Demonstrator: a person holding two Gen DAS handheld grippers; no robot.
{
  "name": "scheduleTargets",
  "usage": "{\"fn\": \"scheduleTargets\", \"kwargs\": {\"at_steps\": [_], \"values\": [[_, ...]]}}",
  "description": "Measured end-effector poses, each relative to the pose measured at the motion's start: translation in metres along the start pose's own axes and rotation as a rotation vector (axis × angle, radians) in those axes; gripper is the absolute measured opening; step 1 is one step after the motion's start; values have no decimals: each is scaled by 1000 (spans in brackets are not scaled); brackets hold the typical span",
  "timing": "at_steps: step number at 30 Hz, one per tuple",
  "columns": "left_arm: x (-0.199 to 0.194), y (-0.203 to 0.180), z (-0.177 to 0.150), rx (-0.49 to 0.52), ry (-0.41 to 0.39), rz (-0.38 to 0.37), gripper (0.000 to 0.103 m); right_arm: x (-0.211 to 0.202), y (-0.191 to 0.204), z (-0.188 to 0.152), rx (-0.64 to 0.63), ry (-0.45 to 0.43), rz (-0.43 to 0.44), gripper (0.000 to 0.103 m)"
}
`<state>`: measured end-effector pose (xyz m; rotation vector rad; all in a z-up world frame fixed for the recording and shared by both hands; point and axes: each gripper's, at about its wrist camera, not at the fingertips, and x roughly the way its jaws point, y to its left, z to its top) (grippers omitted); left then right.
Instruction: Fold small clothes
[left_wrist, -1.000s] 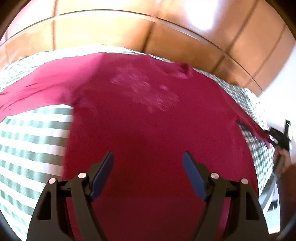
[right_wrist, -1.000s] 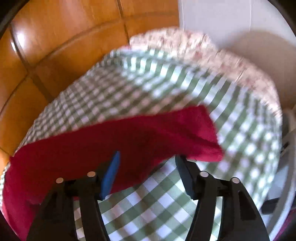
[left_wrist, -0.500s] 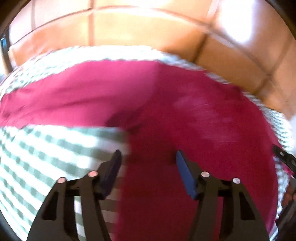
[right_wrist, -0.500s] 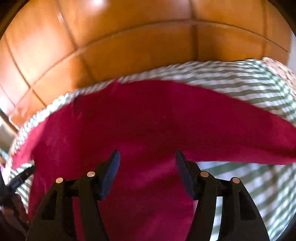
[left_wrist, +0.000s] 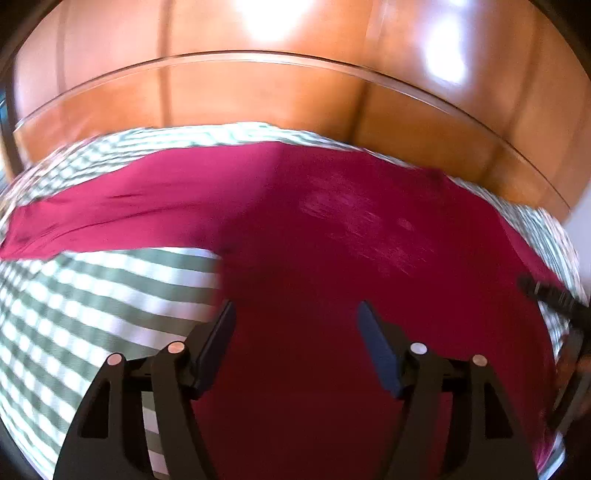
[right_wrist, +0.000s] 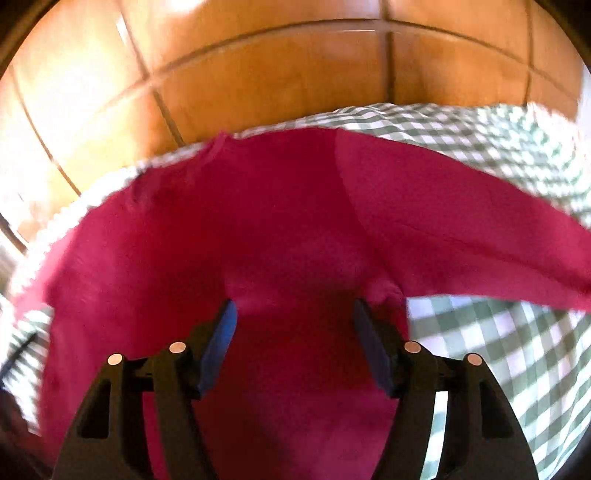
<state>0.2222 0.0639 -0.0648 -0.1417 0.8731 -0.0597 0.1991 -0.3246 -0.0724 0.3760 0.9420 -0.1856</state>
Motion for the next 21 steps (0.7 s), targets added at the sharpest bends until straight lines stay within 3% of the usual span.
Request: {"fn": "scheduleTargets", "kwargs": {"at_steps": [4, 7, 11, 13, 15, 19, 21], "values": [[18, -12, -14, 10, 66, -12, 70, -45, -73, 3, 215, -92, -16, 64], [22, -15, -22, 25, 52, -5, 75, -70, -144, -3, 399, -147, -95, 63], [32, -16, -21, 40, 54, -1, 82, -83, -238, -25, 686, -173, -179, 52], [34, -19, -20, 49, 55, 5, 83, -84, -270, -33, 795, -189, -153, 46], [33, -22, -19, 55, 56, 11, 84, -87, -299, -33, 899, -237, -89, 46], [33, -25, -20, 63, 56, 22, 85, -90, -324, -21, 968, -283, -95, 46], [32, -24, -21, 67, 57, 27, 85, -88, -327, -10, 935, -257, -162, 18]]}}
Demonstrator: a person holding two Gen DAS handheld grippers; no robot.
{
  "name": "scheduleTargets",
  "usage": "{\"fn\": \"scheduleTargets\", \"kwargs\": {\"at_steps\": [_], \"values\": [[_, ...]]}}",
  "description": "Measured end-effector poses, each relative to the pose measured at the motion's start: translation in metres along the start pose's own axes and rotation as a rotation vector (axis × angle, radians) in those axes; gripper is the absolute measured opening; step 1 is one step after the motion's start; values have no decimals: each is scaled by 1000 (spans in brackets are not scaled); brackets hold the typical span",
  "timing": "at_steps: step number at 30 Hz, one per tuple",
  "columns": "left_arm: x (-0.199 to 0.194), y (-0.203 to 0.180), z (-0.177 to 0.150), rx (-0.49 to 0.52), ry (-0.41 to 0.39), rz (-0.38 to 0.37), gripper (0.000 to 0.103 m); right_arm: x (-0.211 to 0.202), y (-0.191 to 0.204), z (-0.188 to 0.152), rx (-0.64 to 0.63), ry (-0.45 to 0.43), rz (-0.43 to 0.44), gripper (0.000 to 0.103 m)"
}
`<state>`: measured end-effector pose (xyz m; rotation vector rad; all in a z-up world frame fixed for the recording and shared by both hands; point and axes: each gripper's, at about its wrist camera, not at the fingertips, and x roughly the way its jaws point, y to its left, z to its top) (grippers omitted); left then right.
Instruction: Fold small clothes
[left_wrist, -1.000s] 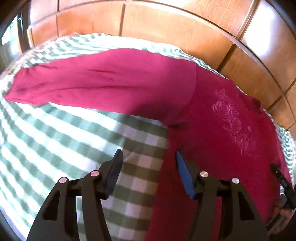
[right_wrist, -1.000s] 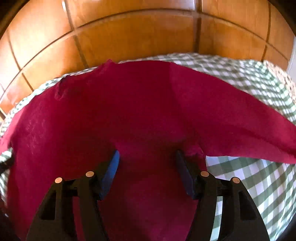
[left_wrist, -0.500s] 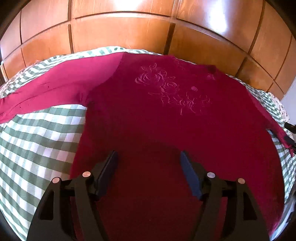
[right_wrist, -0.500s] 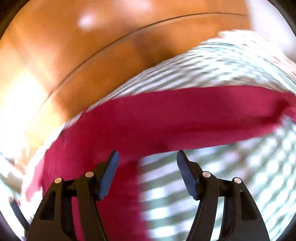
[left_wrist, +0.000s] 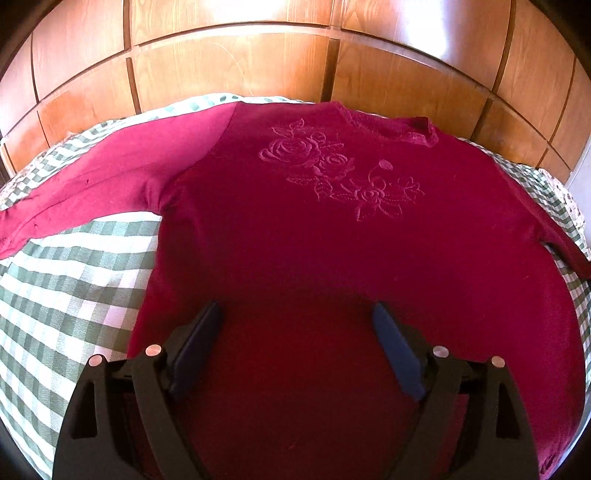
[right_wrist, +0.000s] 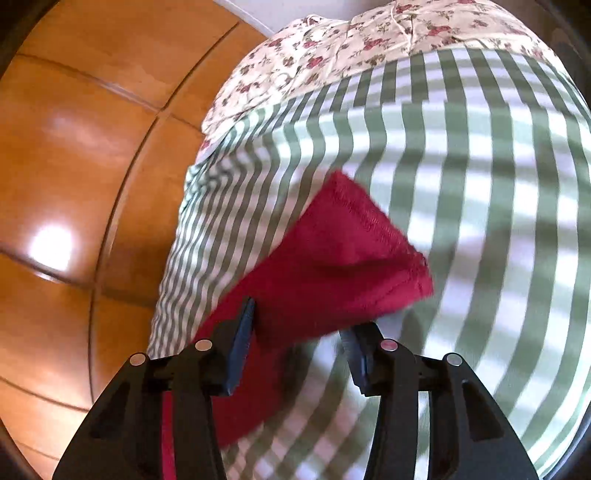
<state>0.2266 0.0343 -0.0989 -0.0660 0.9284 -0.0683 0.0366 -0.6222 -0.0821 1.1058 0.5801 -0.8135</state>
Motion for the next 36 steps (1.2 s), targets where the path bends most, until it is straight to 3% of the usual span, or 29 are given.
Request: {"fn": "scheduleTargets", "kwargs": {"at_steps": [1, 6, 10, 13, 16, 18, 22, 25, 27, 28, 29, 31, 35, 36], "values": [[0, 0, 0, 0, 0, 1, 85, 0, 7, 2, -42, -8, -39, 7], [0, 1, 0, -1, -1, -2, 85, -20, 48, 19, -189, -67, -11, 6], [0, 1, 0, -6, -4, -8, 85, -44, 113, 6, -386, -73, 104, 6], [0, 2, -1, -10, -5, -13, 85, -50, 171, -22, -520, -42, 215, 6], [-1, 4, -2, -19, -9, -27, 85, -44, 238, -75, -663, 25, 327, 6], [-2, 6, -2, -26, -10, -37, 85, -37, 284, -128, -770, 98, 410, 6], [-3, 8, -2, -32, -12, -50, 85, -21, 337, -224, -936, 246, 501, 6], [-4, 10, -3, -36, -11, -62, 85, -11, 353, -286, -1025, 375, 546, 6], [-5, 10, -2, -38, -6, -70, 85, -8, 355, -311, -1052, 433, 560, 15], [-6, 10, -2, -39, -2, -72, 85, -7, 353, -319, -1060, 437, 557, 42], [-7, 10, -1, -39, 4, -75, 84, -9, 352, -321, -1049, 426, 558, 58], [-11, 13, 3, -52, 17, -94, 81, -14, 340, -311, -1006, 418, 570, 58], [-16, 23, 21, -127, 33, -190, 60, -20, 314, -286, -922, 377, 558, 59], [-15, 23, 30, -124, 33, -198, 59, -25, 301, -277, -906, 366, 538, 59]]}}
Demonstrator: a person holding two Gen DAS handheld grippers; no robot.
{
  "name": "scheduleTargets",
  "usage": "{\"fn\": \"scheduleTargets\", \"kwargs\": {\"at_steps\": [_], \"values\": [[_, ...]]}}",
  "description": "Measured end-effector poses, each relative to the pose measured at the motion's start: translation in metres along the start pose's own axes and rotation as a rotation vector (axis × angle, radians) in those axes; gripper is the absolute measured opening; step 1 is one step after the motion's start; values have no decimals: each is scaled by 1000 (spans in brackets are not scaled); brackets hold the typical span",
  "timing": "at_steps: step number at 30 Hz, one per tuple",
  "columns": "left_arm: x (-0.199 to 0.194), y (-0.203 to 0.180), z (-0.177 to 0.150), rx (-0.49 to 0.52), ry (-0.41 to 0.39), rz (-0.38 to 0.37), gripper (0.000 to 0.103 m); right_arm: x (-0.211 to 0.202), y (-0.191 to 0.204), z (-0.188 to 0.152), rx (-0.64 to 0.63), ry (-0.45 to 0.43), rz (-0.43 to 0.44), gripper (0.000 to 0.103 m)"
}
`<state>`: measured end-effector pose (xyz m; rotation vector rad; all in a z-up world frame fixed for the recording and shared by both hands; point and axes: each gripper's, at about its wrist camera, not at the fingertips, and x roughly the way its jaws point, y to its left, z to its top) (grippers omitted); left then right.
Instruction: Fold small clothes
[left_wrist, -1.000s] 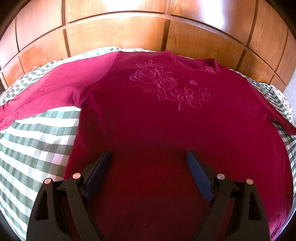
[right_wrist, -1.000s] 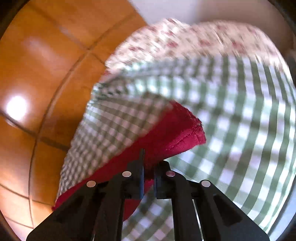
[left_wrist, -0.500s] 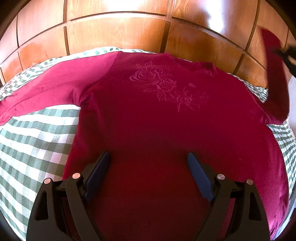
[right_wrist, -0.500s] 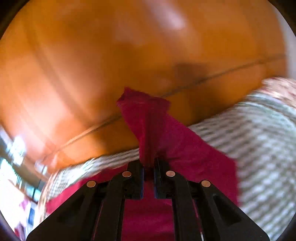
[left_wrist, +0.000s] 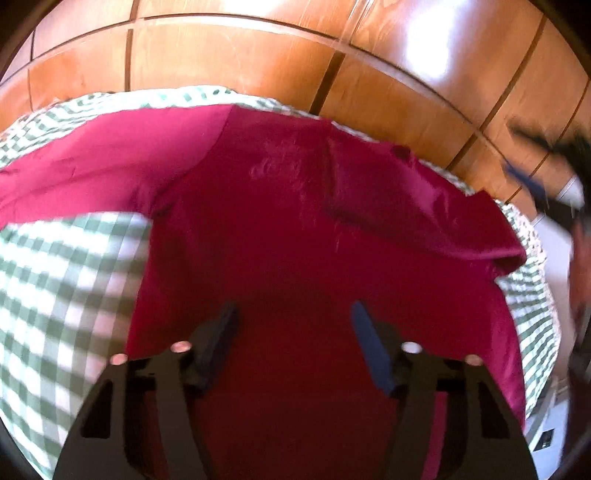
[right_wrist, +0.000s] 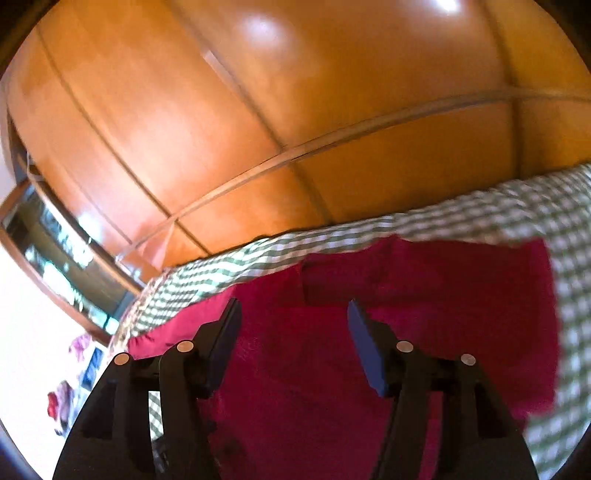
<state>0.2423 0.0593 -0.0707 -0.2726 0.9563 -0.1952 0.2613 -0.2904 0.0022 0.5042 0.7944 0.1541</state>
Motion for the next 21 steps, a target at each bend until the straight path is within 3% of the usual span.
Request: {"fn": "scheduleTargets", "kwargs": {"at_steps": [5, 8, 11, 13, 14, 15, 16, 17, 21], "values": [[16, -1, 40, -43, -4, -41, 59, -45, -72, -38, 121, 19, -138, 59], [40, -5, 64, -77, 31, -87, 59, -58, -98, -62, 172, 43, -175, 59], [65, -14, 81, -103, 62, -113, 59, -54, -113, -72, 230, 50, -159, 59], [77, -22, 89, -113, 71, -116, 48, -42, -118, -71, 268, 41, -123, 59], [82, -27, 93, -108, 82, -138, 12, -38, -116, -68, 278, 39, -105, 59], [85, -30, 98, -99, 108, -164, 5, -32, -117, -65, 286, 36, -86, 59], [82, -34, 102, -95, 103, -165, 6, -23, -118, -59, 295, 30, -63, 63], [71, -35, 108, -86, 66, -170, 6, -21, -117, -55, 303, 15, -55, 76], [25, -26, 122, -88, -55, -193, 5, -14, -128, -38, 341, -52, -93, 80]]}}
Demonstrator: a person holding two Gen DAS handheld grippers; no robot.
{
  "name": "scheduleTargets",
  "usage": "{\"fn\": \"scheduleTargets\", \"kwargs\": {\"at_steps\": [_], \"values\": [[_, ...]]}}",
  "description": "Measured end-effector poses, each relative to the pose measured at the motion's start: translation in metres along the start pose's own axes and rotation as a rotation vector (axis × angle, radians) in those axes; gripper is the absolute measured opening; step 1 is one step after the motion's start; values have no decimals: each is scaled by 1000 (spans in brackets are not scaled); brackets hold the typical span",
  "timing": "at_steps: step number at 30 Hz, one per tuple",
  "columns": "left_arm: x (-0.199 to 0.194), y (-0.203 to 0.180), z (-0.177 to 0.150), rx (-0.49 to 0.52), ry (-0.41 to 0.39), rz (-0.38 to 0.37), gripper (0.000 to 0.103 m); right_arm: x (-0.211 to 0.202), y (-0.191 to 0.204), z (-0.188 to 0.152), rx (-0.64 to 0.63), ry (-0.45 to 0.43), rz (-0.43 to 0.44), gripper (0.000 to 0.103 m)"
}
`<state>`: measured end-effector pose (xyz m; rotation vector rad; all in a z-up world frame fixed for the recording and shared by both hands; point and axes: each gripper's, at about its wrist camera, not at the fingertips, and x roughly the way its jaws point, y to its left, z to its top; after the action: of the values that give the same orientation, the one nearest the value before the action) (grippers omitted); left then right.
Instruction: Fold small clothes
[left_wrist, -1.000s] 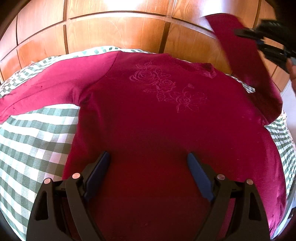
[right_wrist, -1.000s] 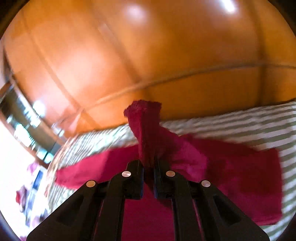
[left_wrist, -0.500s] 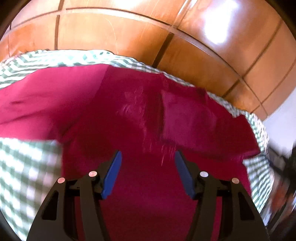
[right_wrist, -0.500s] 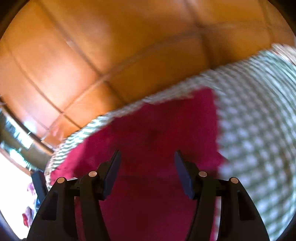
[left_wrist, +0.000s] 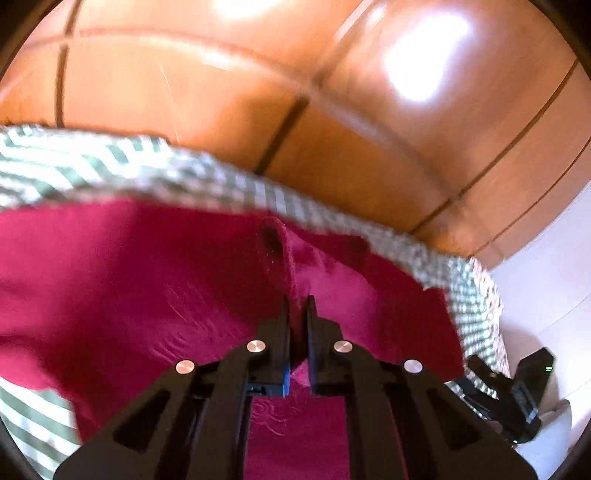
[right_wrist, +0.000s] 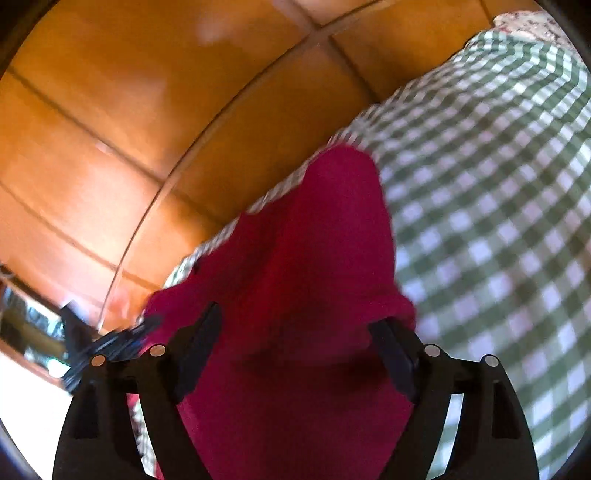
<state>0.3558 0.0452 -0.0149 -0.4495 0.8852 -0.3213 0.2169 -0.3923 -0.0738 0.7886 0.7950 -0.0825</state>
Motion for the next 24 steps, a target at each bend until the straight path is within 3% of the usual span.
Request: {"fn": "scheduleTargets", "kwargs": {"at_steps": [3, 8, 12, 16, 18, 20, 23, 24], "values": [[-11, 11, 0, -4, -23, 31, 6, 6, -3, -4, -15, 38, 3, 80], [30, 27, -20, 60, 54, 234, 6, 11, 3, -25, -85, 115, -36, 80], [39, 38, -30, 50, 57, 253, 7, -8, 23, -29, -224, 138, -32, 80], [40, 33, -25, 43, 35, 244, 7, -14, 57, -15, -338, 45, -72, 80], [37, 31, -22, 43, 10, 252, 7, 4, 65, -9, -375, 30, -133, 80], [38, 35, -21, 29, 3, 261, 7, 32, 67, -8, -430, 36, -252, 78], [45, 39, -30, 71, 22, 337, 11, 72, 54, -24, -484, 87, -446, 76], [50, 42, -34, 86, 22, 345, 12, 78, 49, -33, -509, 67, -462, 76]]}}
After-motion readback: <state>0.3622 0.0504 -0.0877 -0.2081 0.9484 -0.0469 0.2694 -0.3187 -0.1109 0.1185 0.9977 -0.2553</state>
